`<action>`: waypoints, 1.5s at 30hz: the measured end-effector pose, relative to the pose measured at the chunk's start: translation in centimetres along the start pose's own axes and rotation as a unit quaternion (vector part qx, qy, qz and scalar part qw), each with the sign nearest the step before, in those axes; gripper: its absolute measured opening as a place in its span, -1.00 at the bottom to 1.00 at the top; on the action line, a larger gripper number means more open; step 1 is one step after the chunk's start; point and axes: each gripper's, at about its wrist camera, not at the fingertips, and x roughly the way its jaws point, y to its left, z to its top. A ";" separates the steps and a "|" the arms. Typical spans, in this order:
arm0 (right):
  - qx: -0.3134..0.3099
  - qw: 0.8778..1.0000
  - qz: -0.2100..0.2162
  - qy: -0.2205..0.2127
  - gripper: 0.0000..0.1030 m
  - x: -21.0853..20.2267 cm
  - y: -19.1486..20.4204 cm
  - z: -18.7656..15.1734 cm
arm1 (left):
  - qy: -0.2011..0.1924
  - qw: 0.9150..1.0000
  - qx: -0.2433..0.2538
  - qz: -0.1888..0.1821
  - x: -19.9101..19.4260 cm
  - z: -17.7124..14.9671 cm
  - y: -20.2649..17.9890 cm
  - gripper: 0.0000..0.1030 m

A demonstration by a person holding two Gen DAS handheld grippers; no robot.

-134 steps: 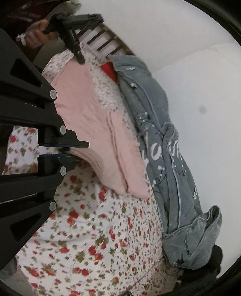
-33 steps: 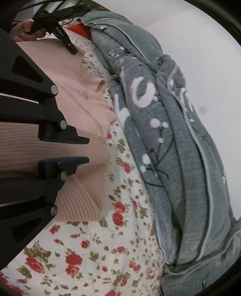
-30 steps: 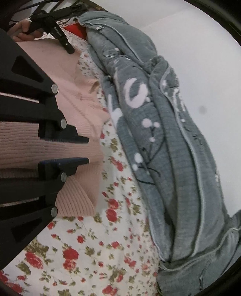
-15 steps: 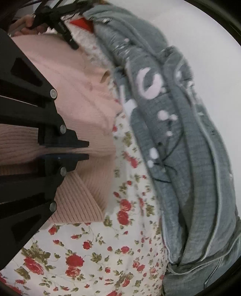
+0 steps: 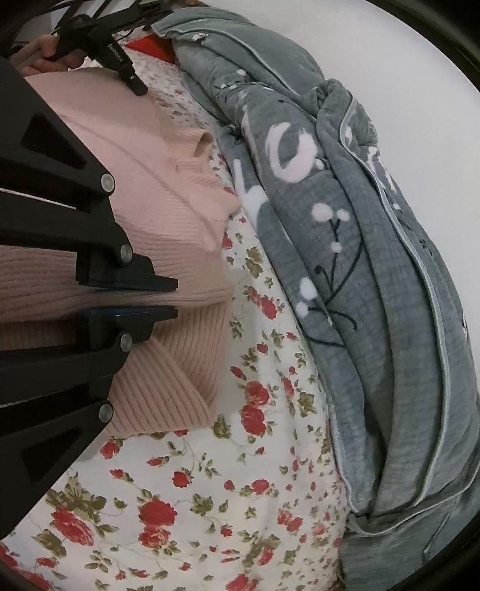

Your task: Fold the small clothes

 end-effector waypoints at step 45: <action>-0.073 0.996 0.056 -0.001 0.31 -9.7 -2.1 -5.4 | -0.039 0.992 0.107 0.055 -8.6 -2.2 -2.7 0.34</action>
